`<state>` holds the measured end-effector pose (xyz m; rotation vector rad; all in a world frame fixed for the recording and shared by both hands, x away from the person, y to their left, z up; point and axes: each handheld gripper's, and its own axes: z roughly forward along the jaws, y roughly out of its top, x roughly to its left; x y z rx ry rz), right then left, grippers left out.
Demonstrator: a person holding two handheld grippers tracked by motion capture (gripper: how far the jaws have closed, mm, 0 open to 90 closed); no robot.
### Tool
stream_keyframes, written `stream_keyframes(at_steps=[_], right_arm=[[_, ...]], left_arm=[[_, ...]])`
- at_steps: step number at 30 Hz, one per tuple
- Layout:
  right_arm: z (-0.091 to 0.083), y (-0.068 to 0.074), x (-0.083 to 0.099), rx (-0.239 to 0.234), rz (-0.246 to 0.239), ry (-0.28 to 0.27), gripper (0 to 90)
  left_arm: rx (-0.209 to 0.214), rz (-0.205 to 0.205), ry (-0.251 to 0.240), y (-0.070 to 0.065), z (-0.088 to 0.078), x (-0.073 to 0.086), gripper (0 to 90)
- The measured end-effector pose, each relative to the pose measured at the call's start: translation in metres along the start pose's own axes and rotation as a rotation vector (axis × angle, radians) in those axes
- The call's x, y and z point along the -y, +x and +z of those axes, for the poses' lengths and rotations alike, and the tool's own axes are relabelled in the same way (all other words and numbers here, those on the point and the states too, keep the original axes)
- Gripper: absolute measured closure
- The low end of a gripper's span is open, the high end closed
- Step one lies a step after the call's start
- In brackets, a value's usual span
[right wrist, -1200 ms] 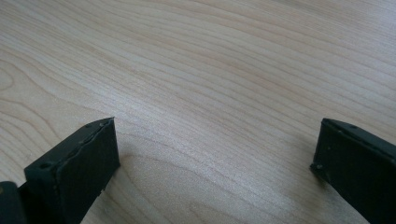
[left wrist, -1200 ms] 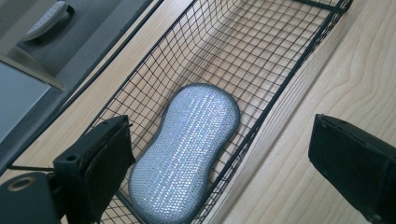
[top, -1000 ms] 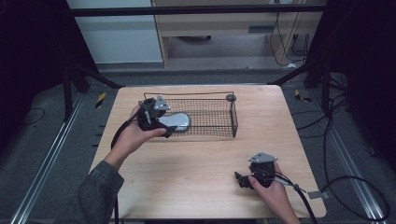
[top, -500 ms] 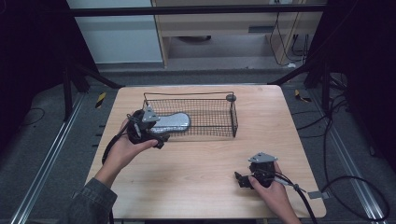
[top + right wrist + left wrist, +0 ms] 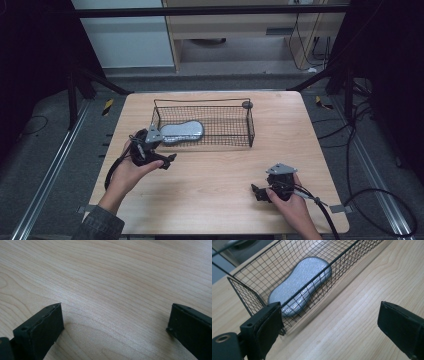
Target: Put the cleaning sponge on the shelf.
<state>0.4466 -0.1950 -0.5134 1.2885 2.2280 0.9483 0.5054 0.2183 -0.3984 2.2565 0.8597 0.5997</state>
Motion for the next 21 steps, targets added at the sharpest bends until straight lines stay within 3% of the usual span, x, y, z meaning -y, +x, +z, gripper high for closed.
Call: stream_keyframes(at_steps=[3,7,11,14,18,21], right_arm=[[0.0,0.0,0.0,0.0,0.0,0.0,0.4],[0.0,0.0,0.0,0.0,0.0,0.0,0.4],[0.0,0.0,0.0,0.0,0.0,0.0,0.4],[0.0,0.0,0.0,0.0,0.0,0.0,0.4],[0.0,0.0,0.0,0.0,0.0,0.0,0.4],[0.0,0.0,0.0,0.0,0.0,0.0,0.4]], left_arm=[[0.004,-0.03,-0.009,0.0,0.001,0.007,5.7],[-0.008,-0.05,0.017,0.001,0.004,0.023,5.8],[-0.003,-0.104,0.046,0.004,0.011,0.048,6.0],[-0.02,-0.144,0.09,0.013,0.019,0.069,5.9],[-0.04,-0.188,0.113,0.024,0.027,0.084,5.7],[-0.044,-0.204,0.102,0.028,0.03,0.088,5.7]])
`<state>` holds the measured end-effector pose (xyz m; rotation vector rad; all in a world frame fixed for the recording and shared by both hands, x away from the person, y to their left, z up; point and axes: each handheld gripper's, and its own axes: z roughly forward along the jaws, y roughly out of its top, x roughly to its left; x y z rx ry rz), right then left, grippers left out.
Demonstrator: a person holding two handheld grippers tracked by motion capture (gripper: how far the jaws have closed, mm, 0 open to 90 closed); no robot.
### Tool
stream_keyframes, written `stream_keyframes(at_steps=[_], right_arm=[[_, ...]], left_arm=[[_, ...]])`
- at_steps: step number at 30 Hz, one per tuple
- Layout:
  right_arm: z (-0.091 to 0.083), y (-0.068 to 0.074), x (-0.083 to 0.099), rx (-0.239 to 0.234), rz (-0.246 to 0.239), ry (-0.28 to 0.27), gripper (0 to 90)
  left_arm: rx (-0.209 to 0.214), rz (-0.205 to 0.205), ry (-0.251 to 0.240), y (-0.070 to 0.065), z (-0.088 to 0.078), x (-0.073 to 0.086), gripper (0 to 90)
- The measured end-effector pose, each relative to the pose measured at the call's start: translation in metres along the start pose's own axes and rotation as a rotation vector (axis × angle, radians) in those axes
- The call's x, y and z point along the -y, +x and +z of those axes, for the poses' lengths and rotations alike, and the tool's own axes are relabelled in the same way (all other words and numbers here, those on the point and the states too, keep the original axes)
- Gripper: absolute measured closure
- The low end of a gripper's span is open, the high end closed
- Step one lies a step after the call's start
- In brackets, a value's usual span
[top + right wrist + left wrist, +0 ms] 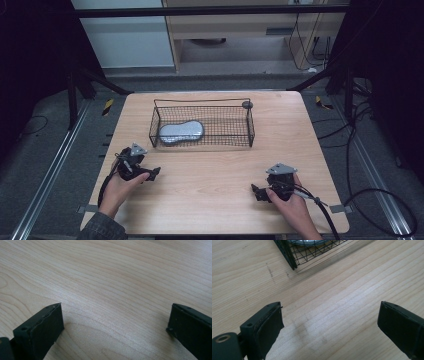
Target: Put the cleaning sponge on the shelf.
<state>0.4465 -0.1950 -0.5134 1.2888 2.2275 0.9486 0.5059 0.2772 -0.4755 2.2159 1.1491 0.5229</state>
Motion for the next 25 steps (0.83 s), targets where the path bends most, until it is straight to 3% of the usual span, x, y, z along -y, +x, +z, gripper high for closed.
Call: stream_keyframes(at_steps=[14,17,18,19,21,25], right_arm=[[0.0,0.0,0.0,0.0,0.0,0.0,0.4],[0.0,0.0,0.0,0.0,0.0,0.0,0.4],[0.0,0.0,0.0,0.0,0.0,0.0,0.4],[0.0,0.0,0.0,0.0,0.0,0.0,0.4],[0.0,0.0,0.0,0.0,0.0,0.0,0.4],[0.0,0.0,0.0,0.0,0.0,0.0,0.4]], left_arm=[[0.007,-0.007,0.015,0.007,0.022,0.009,4.5],[0.025,-0.036,0.0,0.01,0.026,0.01,1.6],[0.026,-0.052,-0.025,0.011,0.028,0.012,0.0],[0.026,-0.052,-0.025,0.011,0.028,0.012,0.0],[0.022,-0.059,-0.073,0.011,0.03,0.016,0.0],[0.022,-0.058,-0.073,0.011,0.03,0.016,0.0]])
